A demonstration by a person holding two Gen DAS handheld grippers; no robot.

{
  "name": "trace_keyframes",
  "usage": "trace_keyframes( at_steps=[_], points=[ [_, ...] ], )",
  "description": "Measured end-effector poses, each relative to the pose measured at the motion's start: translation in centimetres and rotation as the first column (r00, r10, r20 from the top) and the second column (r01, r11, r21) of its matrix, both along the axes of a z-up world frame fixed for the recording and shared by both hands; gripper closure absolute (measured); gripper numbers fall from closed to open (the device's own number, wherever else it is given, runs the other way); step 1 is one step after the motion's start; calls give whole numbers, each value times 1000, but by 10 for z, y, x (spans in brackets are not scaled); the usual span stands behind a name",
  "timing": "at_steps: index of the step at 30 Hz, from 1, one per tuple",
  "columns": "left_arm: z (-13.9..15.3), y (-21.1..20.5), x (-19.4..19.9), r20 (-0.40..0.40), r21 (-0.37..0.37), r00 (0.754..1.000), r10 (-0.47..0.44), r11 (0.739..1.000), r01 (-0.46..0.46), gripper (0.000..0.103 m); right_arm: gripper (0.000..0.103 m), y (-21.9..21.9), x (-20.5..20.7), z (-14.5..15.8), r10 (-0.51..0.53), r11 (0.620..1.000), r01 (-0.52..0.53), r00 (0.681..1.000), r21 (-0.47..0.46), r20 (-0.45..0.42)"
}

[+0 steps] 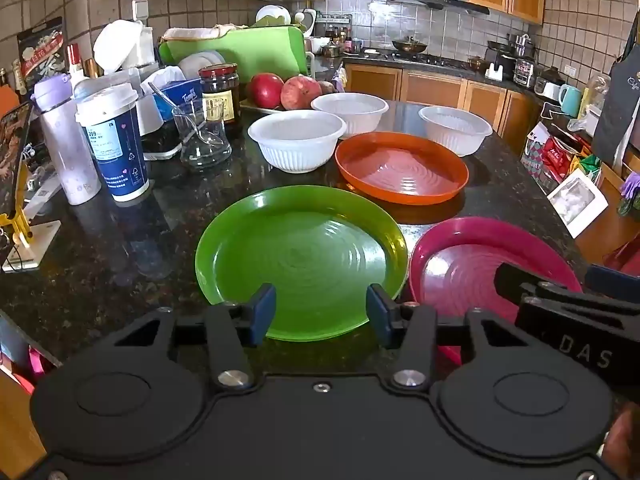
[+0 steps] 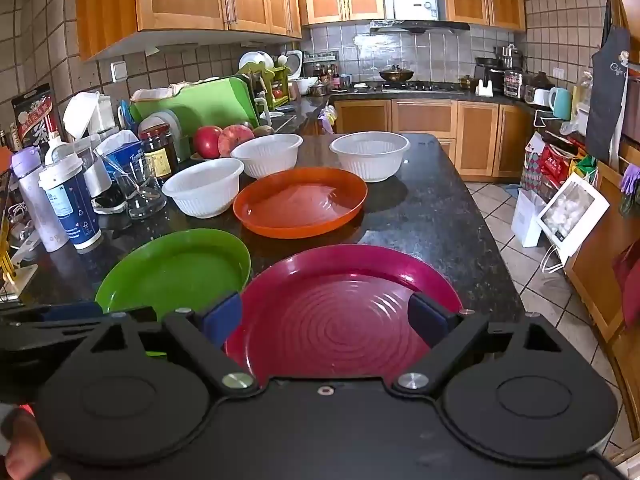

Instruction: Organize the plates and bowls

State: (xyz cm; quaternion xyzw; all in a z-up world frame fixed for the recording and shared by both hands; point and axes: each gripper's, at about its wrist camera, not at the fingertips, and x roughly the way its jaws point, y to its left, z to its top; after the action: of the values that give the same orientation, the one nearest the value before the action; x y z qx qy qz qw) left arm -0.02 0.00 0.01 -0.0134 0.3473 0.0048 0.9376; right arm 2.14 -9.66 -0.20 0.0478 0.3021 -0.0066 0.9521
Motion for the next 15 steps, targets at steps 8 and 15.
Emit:
trace_keyframes(
  at_steps=[8, 15],
  points=[
    [1, 6, 1, 7, 5, 1000, -6, 1000, 6, 47, 9, 2, -1, 0, -1, 1000, 1, 1000, 1, -5],
    [0, 1, -2, 22, 32, 1000, 8, 999, -9, 47, 9, 0, 2, -1, -4, 1000, 4, 1000, 3, -15]
  ],
)
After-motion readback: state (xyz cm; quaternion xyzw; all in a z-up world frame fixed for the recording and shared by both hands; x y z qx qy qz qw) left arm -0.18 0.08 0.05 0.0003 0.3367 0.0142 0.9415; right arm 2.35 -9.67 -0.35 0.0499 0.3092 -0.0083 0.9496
